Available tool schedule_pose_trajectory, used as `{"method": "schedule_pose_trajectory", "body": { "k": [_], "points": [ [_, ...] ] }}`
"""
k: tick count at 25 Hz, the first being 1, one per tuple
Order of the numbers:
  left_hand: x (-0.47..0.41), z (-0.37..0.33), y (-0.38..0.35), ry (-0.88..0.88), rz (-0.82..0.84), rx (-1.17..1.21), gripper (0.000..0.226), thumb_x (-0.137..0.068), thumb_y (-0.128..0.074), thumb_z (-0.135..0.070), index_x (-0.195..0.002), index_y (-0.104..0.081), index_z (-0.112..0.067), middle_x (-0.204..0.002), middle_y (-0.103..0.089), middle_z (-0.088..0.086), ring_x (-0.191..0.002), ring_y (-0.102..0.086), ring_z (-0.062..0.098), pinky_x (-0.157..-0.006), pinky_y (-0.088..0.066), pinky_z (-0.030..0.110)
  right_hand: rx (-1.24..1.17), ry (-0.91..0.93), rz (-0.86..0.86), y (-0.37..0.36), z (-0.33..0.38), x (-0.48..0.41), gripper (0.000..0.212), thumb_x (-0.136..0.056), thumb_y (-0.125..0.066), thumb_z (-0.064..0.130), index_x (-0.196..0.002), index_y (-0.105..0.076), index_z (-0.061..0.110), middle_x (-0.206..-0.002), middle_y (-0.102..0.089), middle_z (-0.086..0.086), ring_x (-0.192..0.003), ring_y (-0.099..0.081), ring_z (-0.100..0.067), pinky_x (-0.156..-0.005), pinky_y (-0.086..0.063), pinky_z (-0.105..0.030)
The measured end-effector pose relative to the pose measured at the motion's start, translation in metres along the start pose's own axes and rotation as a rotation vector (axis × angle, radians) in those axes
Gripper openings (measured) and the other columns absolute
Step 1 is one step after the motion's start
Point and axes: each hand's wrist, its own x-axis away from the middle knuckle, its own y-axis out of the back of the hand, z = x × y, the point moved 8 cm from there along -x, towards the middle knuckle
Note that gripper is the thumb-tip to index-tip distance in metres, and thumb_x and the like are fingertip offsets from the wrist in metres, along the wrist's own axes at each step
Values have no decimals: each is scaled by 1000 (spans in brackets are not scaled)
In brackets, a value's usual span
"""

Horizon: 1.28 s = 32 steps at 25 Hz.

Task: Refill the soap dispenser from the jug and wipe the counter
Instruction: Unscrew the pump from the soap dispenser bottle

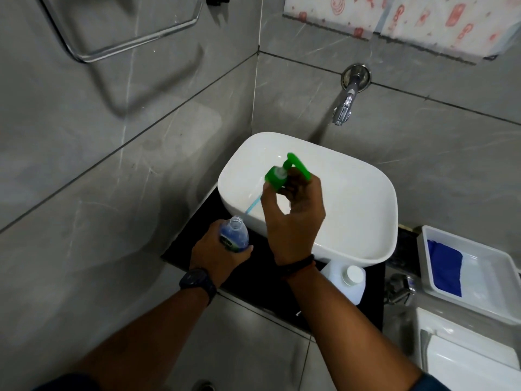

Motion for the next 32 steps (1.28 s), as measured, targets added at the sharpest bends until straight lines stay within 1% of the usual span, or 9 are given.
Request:
{"method": "schedule_pose_trajectory", "body": {
  "k": [3,6,11,14,19,24,27,29,32],
  "points": [
    [0,22,4,86,-43,74,70,-49,-85,-50,-107,-53,-27,-87,-56,-12,-76,-52,9,-72,-41,22,184,25,64,7,-18,6,29,-78,-70,7,-105,-62,15,-92,-66,12,-79,-65,-8,-71,-54,-23],
    [0,43,-3,174,-6,171,67,-46,-86,-51,-100,-52,-35,-86,-57,-14,-77,-54,8,-69,-41,19,413,-240,347,15,-82,40,25,-74,-72,10,-96,-63,19,-84,-68,10,-72,-62,-4,-67,-48,-15],
    [3,61,-18,160,13,238,65,-42,-88,-47,-96,-52,-38,-86,-62,-14,-81,-60,9,-68,-43,15,844,-329,935,28,-163,102,39,-79,-61,9,-118,-61,14,-109,-67,-13,-100,-61,-30,-85,-49,-34],
    [3,67,-26,137,15,246,65,-42,-89,-46,-95,-52,-41,-87,-62,-17,-82,-61,7,-68,-42,12,1014,-204,1056,27,-184,117,41,-82,-56,6,-122,-58,14,-111,-63,-15,-100,-56,-35,-82,-48,-41],
    [7,74,-26,116,-32,238,68,-39,-86,-52,-96,-50,-43,-87,-60,-18,-84,-60,9,-75,-44,20,1066,-166,997,28,-204,122,47,-83,-62,10,-129,-53,15,-117,-60,-14,-104,-52,-33,-86,-45,-39],
    [7,75,-18,141,68,283,121,-29,-81,-68,-136,-39,-29,-130,-52,-9,-119,-46,6,-98,-38,26,1001,-234,956,29,-199,122,61,-74,-75,19,-129,-50,14,-123,-56,-13,-111,-48,-30,-95,-43,-37],
    [6,49,8,77,16,301,114,-42,-72,-76,-139,-33,-32,-142,-44,0,-126,-38,10,-101,-36,33,914,-221,894,27,-168,110,51,-82,-68,23,-129,-51,14,-125,-56,-12,-115,-48,-28,-98,-41,-34],
    [4,14,31,-63,-71,281,99,-56,-66,-75,-137,-39,-24,-139,-47,6,-127,-41,16,-102,-37,34,828,-171,757,30,-130,88,39,-85,-66,25,-120,-58,11,-115,-62,-12,-108,-53,-28,-93,-44,-35],
    [5,-53,43,-287,-119,217,77,-72,-59,-67,-128,-49,-15,-130,-53,4,-120,-43,10,-100,-33,19,660,-14,300,70,-55,42,16,-81,-65,20,-96,-64,13,-88,-68,-6,-82,-59,-18,-75,-46,-25]
  ]
}}
